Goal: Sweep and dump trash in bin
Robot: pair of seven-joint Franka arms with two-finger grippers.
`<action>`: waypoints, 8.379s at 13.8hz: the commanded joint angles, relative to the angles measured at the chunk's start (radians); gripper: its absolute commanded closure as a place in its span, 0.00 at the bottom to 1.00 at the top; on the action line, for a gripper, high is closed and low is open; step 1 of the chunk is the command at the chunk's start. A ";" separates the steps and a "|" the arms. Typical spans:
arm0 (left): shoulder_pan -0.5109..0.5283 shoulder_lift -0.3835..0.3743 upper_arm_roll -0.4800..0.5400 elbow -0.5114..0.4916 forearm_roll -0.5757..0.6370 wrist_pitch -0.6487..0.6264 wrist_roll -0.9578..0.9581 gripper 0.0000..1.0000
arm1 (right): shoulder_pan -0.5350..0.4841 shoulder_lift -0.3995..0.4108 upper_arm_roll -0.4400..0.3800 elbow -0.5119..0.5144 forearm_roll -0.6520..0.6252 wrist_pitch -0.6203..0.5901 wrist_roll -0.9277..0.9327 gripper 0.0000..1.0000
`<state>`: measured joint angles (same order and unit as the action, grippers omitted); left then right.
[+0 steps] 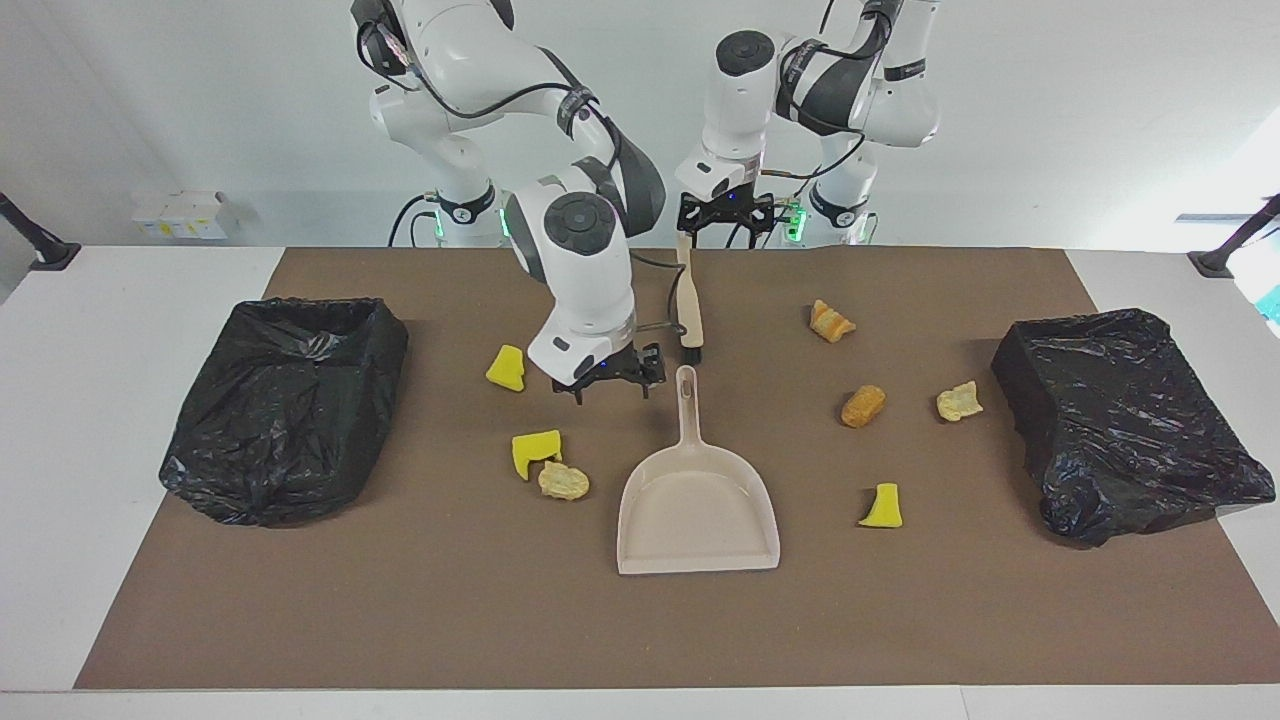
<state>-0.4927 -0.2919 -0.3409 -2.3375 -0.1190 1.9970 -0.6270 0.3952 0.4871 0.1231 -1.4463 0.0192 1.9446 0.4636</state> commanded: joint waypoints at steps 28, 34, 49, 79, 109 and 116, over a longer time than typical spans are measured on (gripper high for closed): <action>-0.199 0.097 0.016 -0.177 -0.105 0.218 -0.209 1.00 | 0.103 0.116 0.006 0.076 -0.064 0.037 0.133 0.47; -0.169 0.047 0.026 -0.140 -0.107 0.066 -0.293 1.00 | 0.102 0.047 0.006 -0.086 -0.065 0.131 0.112 0.54; 0.472 -0.023 0.028 0.053 0.024 -0.182 0.068 1.00 | -0.041 -0.077 0.006 -0.066 -0.064 -0.104 -0.648 1.00; 0.784 0.243 0.022 0.046 0.340 0.042 0.552 1.00 | -0.036 -0.246 0.006 -0.468 -0.228 0.128 -1.401 1.00; 0.574 0.094 0.034 0.159 0.114 -0.475 0.127 1.00 | -0.012 -0.232 0.006 -0.462 -0.231 0.111 -1.419 1.00; 0.605 -0.070 0.033 -0.026 0.068 -0.557 0.054 1.00 | -0.004 -0.232 0.006 -0.457 -0.240 0.094 -1.445 1.00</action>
<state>0.1226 -0.2534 -0.3026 -2.2683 -0.0181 1.4376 -0.5248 0.3903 0.2640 0.1231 -1.8982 -0.2154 2.0623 -0.9352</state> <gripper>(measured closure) 0.744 0.683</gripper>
